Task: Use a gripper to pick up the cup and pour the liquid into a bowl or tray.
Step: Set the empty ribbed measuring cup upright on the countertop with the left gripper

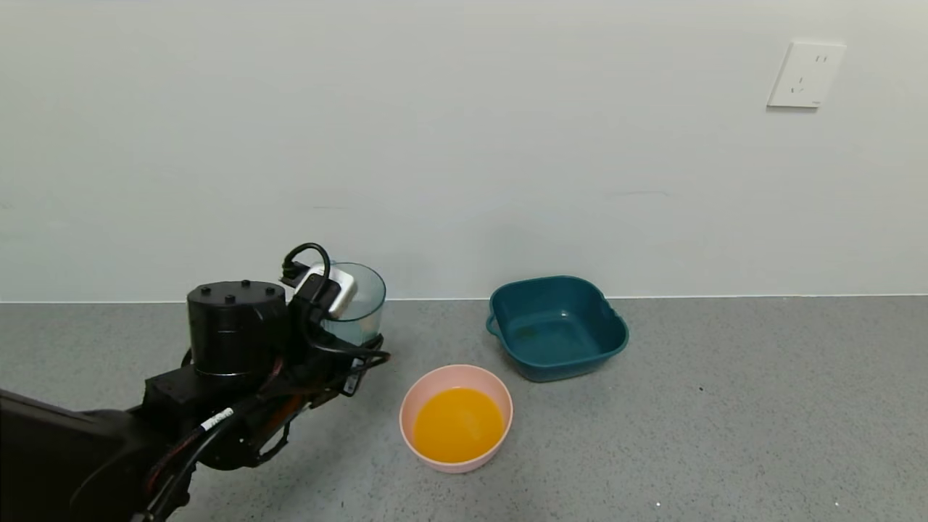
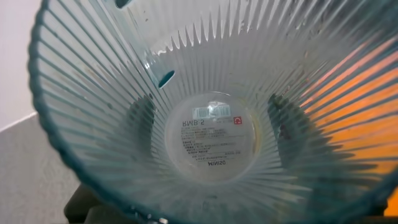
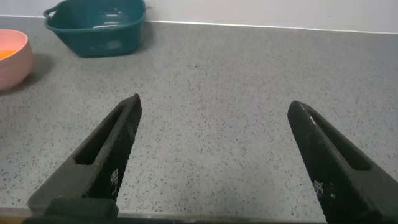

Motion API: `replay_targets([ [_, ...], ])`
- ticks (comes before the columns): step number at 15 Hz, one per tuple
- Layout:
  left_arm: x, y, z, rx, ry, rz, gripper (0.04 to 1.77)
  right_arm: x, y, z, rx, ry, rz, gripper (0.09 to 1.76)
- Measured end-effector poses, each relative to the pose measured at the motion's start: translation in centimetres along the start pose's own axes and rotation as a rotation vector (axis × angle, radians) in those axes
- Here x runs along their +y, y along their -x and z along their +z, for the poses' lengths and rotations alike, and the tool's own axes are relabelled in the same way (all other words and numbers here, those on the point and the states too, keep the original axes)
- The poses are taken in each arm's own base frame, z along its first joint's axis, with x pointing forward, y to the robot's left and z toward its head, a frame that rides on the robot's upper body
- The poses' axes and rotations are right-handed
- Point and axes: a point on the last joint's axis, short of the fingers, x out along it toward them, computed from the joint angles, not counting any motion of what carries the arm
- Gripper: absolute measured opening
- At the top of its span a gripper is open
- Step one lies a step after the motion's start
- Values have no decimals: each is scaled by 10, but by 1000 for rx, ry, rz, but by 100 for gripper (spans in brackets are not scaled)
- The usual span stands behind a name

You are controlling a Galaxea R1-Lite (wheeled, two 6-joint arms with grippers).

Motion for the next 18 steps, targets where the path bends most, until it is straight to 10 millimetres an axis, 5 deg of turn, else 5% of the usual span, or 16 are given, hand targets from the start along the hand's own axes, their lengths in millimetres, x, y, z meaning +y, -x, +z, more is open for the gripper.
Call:
replay_targets([
  [6, 28, -11, -7, 18, 214, 54, 126, 0, 0, 0, -1, 0, 0, 171],
  [18, 32, -62, -35, 68, 298, 30, 126, 0, 0, 0, -1, 0, 0, 171],
])
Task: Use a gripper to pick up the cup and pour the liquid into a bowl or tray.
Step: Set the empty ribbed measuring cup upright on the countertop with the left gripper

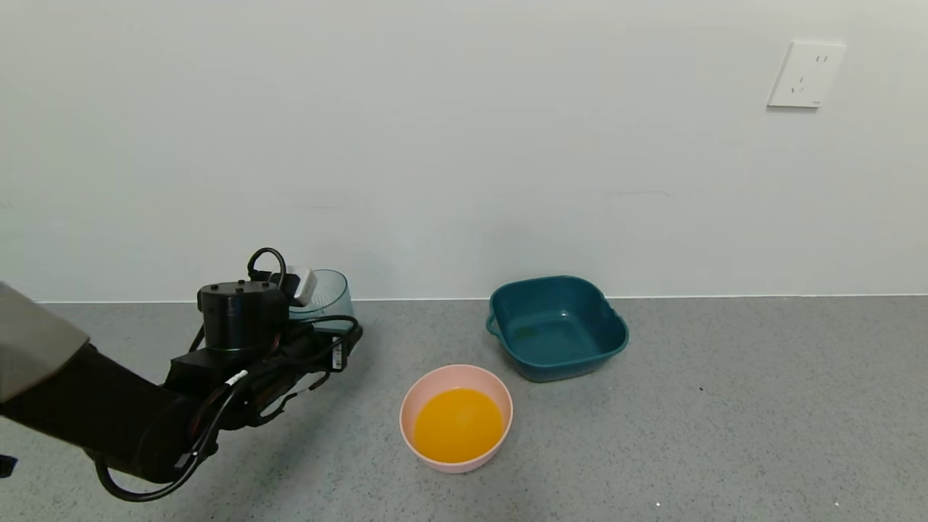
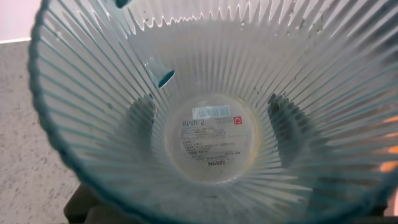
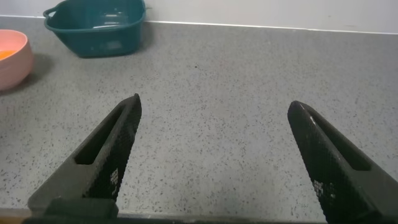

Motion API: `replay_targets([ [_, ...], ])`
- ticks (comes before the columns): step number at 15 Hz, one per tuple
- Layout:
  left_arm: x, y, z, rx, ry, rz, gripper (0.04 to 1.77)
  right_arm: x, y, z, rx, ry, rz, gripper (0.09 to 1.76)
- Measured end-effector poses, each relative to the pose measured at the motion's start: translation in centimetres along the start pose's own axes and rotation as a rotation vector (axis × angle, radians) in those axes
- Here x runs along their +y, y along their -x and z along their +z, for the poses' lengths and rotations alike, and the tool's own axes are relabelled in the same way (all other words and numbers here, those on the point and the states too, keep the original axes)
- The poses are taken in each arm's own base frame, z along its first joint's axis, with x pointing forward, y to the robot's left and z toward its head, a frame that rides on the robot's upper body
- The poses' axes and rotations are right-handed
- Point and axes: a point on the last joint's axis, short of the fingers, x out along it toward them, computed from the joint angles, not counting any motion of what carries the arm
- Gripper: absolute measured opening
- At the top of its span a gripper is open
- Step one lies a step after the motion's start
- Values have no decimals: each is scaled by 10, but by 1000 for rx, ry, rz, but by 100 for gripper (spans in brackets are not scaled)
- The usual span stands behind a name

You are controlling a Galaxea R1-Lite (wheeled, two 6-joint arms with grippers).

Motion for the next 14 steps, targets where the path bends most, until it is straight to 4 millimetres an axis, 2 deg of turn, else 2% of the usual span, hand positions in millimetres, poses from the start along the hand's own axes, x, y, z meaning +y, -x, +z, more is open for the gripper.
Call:
replay_targets([
  [7, -9, -24, -34, 100, -25, -10, 126, 0, 0, 0, 0, 0, 0, 171],
  [14, -13, -34, -52, 157, -39, -17, 126, 0, 0, 0, 1, 0, 1, 171],
])
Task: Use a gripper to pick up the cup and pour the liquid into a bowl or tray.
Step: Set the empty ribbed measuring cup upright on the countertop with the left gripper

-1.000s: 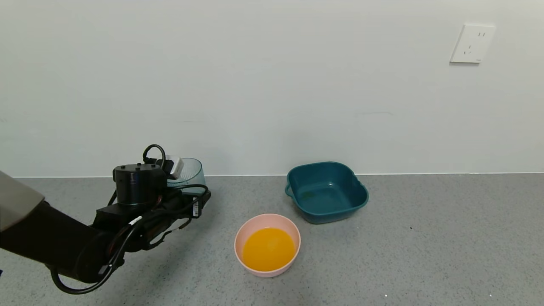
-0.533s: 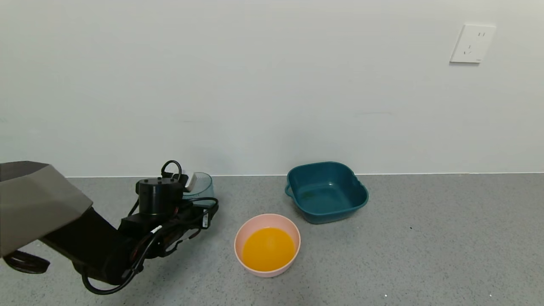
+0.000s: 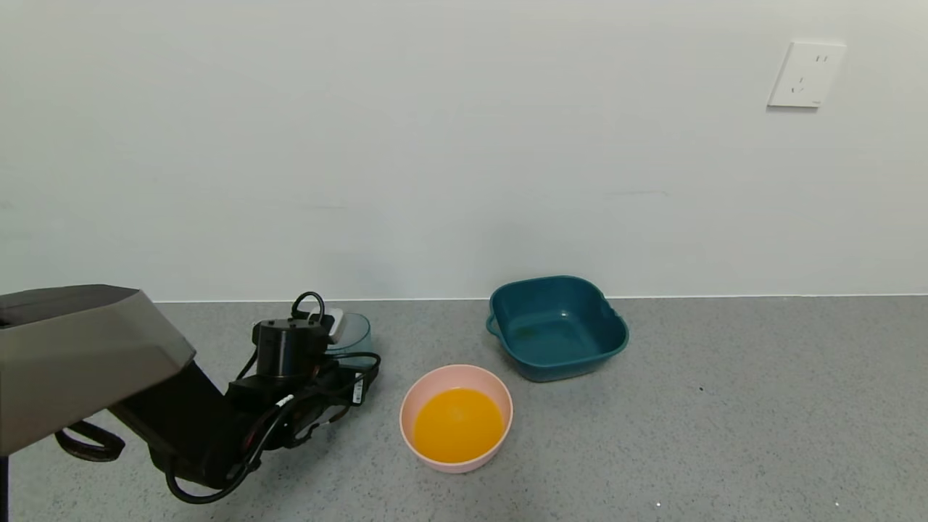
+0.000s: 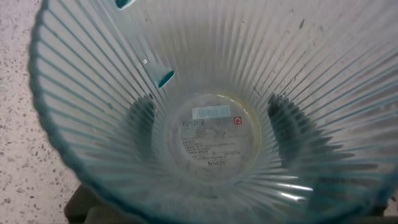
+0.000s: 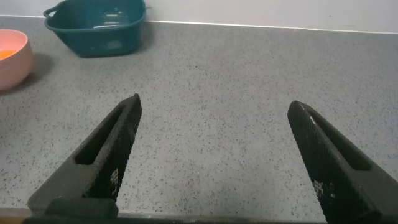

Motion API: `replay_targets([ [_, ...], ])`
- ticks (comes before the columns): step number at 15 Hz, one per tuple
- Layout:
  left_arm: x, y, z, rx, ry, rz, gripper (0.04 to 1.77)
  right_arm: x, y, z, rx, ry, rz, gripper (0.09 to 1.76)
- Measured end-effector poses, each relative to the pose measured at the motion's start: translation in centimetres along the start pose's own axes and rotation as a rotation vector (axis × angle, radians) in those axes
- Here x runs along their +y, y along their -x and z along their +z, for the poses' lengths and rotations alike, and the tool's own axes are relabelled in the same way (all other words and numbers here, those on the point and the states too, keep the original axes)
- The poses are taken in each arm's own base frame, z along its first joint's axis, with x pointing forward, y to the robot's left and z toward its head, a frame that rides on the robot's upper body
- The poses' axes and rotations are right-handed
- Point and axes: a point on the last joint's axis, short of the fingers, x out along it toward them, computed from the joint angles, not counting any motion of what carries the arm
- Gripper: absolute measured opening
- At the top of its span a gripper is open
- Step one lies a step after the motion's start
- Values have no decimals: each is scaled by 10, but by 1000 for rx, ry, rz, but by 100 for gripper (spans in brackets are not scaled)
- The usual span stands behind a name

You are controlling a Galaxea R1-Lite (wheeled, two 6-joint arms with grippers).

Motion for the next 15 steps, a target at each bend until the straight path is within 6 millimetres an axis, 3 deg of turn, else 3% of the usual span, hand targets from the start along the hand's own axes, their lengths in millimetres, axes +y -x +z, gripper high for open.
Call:
replay_targets([
  [10, -1, -6, -7, 17, -4, 0, 127, 0, 0, 0, -1, 0, 0, 171],
  [15, -1, -6, -7, 17, -3, -1, 150, 0, 0, 0, -1, 0, -1, 171],
])
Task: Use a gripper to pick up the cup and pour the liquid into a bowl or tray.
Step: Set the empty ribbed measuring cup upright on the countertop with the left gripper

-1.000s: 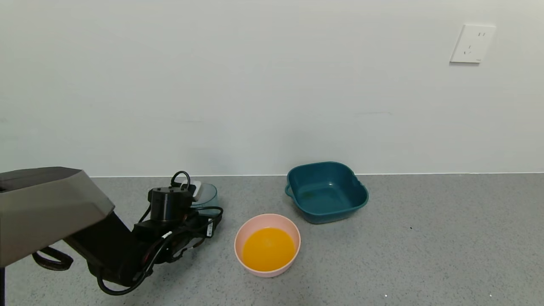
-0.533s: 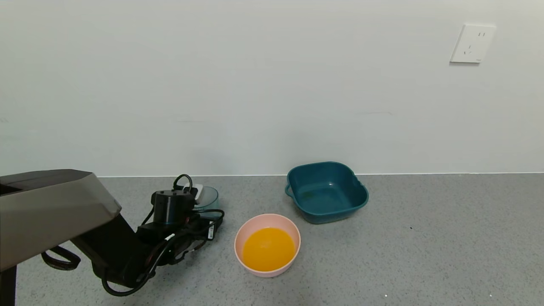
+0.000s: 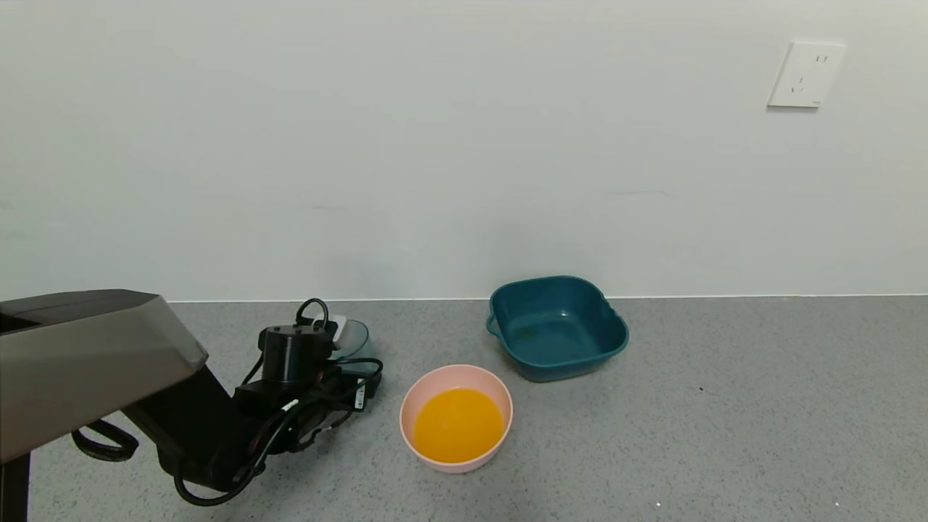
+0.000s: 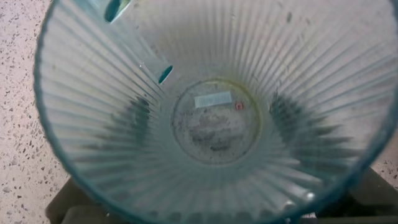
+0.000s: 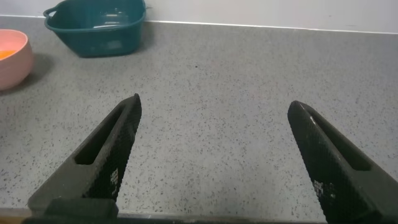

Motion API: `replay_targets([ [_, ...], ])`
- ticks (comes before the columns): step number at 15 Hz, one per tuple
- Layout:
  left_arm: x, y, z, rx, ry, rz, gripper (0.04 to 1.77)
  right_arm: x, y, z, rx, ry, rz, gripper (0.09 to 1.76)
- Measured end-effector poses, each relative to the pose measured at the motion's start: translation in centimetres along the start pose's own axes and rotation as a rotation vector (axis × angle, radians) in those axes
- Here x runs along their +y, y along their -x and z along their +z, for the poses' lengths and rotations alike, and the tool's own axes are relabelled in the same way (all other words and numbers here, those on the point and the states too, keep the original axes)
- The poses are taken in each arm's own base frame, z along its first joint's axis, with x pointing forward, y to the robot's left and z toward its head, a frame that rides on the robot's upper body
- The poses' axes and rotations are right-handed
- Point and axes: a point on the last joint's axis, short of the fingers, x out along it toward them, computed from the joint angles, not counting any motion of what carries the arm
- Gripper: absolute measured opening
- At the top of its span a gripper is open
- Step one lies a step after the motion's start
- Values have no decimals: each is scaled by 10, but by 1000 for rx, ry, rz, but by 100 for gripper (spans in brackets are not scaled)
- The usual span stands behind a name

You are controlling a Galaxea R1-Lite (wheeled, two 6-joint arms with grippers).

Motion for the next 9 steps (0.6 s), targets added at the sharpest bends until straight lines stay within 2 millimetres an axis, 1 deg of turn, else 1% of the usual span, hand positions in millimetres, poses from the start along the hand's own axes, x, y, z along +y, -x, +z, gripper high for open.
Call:
replay_targets([
  [4, 0, 0, 0, 0, -1, 1, 159, 0, 0, 0, 0, 0, 0, 171],
  [9, 1, 3, 0, -1, -2, 1, 165, 0, 0, 0, 1, 0, 0, 171],
])
